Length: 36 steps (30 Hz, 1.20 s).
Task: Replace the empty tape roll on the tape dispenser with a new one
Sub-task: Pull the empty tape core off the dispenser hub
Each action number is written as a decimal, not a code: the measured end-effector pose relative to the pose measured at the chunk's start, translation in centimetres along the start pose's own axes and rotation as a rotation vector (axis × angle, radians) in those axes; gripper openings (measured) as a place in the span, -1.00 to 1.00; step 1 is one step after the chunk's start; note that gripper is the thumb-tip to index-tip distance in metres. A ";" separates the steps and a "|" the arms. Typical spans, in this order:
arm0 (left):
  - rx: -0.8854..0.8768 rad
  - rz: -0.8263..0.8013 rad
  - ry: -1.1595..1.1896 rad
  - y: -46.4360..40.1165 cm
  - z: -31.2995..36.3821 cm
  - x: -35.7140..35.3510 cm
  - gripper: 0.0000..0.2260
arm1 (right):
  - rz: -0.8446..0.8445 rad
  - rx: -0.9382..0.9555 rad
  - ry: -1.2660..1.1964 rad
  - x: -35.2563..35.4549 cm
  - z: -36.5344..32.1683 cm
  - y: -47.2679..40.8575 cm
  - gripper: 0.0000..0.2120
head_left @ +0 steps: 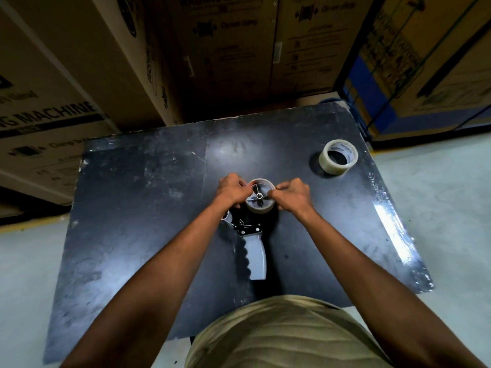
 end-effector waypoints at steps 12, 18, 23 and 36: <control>0.006 0.130 0.053 0.4 -0.4 -0.4 -0.82 | 0.022 0.066 0.081 0.4 -0.5 0.3 -0.69; -0.013 0.150 0.033 0.1 -0.5 -0.5 -0.82 | 0.021 0.100 0.089 0.3 -0.2 -0.5 -0.70; -0.056 0.140 0.008 0.4 -0.4 -0.1 -0.76 | -0.013 0.092 0.084 0.8 -0.3 -0.2 -0.88; -0.282 0.058 -0.104 2.3 -5.6 0.7 -0.25 | -0.306 0.375 -0.106 1.4 0.5 1.3 0.01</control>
Point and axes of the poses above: each hand's wrist, its own y-axis away from the middle knuckle, its own x-axis out of the back of the hand, z = x × y, the point moved 1 cm from there along -y, towards the middle knuckle, and after that the axes turned 12 degrees about z, right-handed, at the moved point
